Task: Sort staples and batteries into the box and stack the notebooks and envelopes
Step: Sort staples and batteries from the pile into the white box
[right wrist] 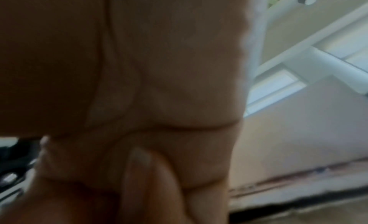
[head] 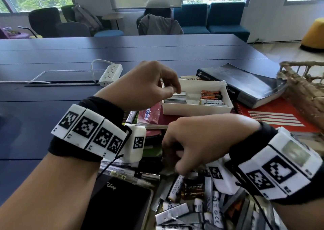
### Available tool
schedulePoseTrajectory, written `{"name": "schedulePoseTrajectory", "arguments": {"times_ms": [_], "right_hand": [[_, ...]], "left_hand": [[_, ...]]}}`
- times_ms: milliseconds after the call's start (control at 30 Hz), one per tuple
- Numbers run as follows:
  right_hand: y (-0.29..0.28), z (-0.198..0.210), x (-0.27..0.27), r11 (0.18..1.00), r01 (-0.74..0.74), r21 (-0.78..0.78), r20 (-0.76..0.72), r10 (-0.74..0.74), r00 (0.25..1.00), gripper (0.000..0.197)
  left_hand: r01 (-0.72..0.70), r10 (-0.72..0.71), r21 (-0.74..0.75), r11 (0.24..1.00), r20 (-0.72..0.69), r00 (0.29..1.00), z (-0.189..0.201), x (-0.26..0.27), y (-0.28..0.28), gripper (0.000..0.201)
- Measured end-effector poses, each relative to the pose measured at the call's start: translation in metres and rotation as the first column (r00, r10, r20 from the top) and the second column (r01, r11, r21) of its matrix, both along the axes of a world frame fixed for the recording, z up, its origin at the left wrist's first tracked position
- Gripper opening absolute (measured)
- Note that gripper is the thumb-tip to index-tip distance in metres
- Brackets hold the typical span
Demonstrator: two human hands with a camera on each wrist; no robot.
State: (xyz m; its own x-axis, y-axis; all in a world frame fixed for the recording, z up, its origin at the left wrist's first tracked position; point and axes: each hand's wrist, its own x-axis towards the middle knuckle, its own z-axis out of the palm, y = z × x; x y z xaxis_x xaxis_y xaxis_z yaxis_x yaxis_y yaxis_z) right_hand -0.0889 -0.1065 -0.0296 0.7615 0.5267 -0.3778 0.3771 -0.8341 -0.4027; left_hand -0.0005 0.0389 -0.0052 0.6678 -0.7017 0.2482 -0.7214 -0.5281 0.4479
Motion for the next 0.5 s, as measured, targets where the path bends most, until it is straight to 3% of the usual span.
{"name": "schedulePoseTrajectory", "arguments": {"times_ms": [267, 500], "right_hand": [[-0.051, 0.029, 0.013, 0.933, 0.162, 0.321, 0.203, -0.235, 0.951, 0.006], [-0.086, 0.026, 0.023, 0.857, 0.307, 0.414, 0.310, -0.450, 0.838, 0.006]], "left_hand": [[-0.001, 0.000, -0.024, 1.000, -0.033, 0.999, 0.001, 0.000, 0.000, 0.014], [0.159, -0.153, 0.059, 0.986, -0.089, 0.984, 0.001, -0.021, -0.020, 0.010]]}}
